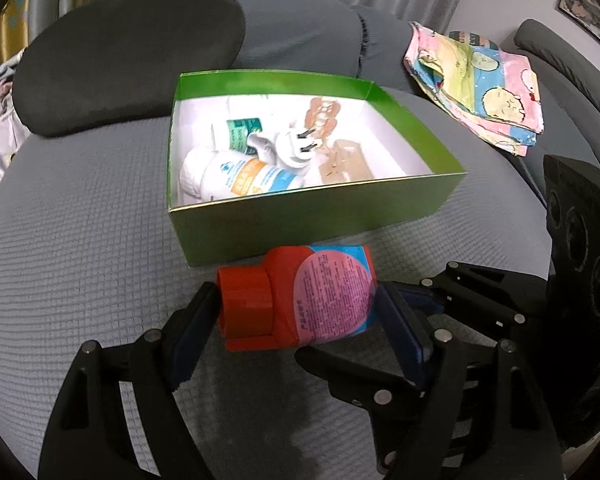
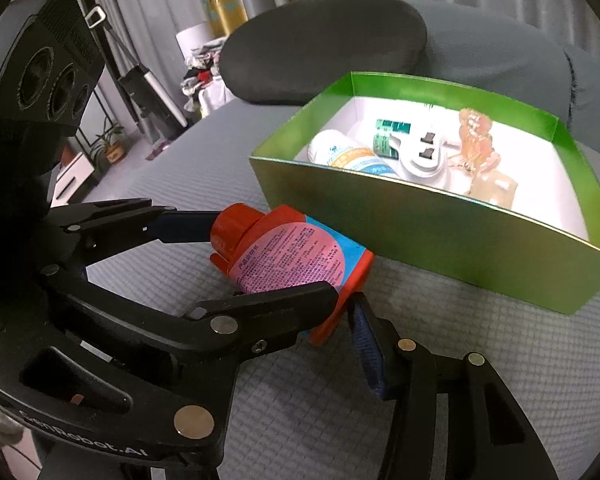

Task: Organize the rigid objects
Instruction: 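Lift the red-capped bottle with the right tool and carry it over the box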

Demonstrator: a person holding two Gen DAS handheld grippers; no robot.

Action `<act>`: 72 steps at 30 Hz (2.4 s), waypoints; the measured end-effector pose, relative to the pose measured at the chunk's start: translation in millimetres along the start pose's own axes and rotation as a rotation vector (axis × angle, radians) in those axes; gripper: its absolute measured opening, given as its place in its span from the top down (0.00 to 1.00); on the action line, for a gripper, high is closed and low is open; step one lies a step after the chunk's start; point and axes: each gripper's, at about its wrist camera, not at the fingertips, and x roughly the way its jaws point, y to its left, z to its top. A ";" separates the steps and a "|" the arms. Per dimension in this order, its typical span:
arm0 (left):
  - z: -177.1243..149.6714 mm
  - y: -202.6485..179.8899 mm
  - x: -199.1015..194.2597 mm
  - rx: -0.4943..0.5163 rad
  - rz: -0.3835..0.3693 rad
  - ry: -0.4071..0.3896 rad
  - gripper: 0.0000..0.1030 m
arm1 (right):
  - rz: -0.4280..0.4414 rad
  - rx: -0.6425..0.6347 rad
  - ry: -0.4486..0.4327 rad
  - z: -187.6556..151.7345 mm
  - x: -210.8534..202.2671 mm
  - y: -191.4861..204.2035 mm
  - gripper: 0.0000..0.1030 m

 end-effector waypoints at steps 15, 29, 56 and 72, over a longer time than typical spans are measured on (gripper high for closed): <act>3.6 -40.1 -36.7 0.075 0.007 -0.083 0.23 | -0.022 -0.004 -0.082 -5.0 -63.5 2.5 0.48; 20.1 -70.9 -50.7 0.129 0.018 -0.128 0.23 | -0.035 0.021 -0.154 -0.4 -99.7 -8.5 0.48; 148.3 -68.4 -32.0 0.087 -0.060 -0.170 0.23 | -0.056 0.020 -0.237 112.4 -117.5 -78.8 0.48; 127.1 -35.4 52.5 -0.009 -0.078 -0.018 0.25 | -0.030 0.080 -0.087 93.3 -24.8 -119.2 0.48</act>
